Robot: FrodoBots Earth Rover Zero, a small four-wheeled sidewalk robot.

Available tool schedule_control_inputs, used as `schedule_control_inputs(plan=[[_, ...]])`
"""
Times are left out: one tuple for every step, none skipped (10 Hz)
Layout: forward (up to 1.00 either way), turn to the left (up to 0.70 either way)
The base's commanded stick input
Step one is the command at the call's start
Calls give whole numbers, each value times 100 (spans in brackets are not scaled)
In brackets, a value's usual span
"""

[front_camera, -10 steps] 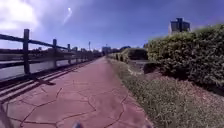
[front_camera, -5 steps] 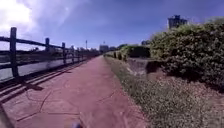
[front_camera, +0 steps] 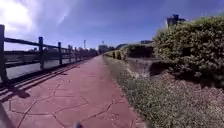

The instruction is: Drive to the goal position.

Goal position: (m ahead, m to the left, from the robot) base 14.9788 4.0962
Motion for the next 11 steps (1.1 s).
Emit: schedule_control_inputs(plan=[[70, 0], [70, 0], [70, 0], [70, 0], [70, 35], [70, 35], [70, 35], [70, 17], [70, 0], [70, 0], [70, 0]])
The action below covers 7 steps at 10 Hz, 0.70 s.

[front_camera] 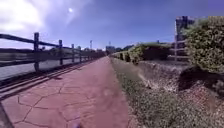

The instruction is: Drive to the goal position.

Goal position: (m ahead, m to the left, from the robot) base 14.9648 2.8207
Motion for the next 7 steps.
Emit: schedule_control_inputs(plan=[[70, 0], [70, 0], [70, 1], [70, 23], [70, 35], [70, 35], [70, 14]])
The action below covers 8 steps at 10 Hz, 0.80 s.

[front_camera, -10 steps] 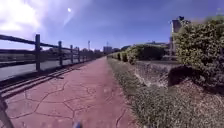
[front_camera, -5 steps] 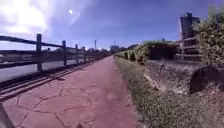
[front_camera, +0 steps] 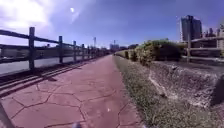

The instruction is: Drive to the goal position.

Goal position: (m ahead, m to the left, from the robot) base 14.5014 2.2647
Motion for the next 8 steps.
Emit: schedule_control_inputs(plan=[[70, 0], [70, 0], [70, 0], [70, 0], [70, 0], [70, 0], [70, 0], [70, 0]])
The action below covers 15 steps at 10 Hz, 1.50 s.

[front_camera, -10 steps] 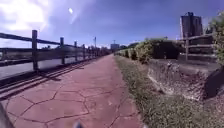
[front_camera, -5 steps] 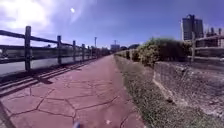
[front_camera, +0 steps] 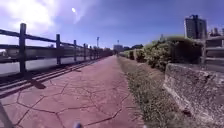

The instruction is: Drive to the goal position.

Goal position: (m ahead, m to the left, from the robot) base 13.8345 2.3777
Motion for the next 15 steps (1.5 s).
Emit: schedule_control_inputs(plan=[[70, 0], [70, 0], [70, 0], [70, 0], [70, 0], [70, 0], [70, 0], [70, 0], [70, 0], [70, 0], [70, 0], [70, 0], [70, 0], [70, 0], [70, 0]])
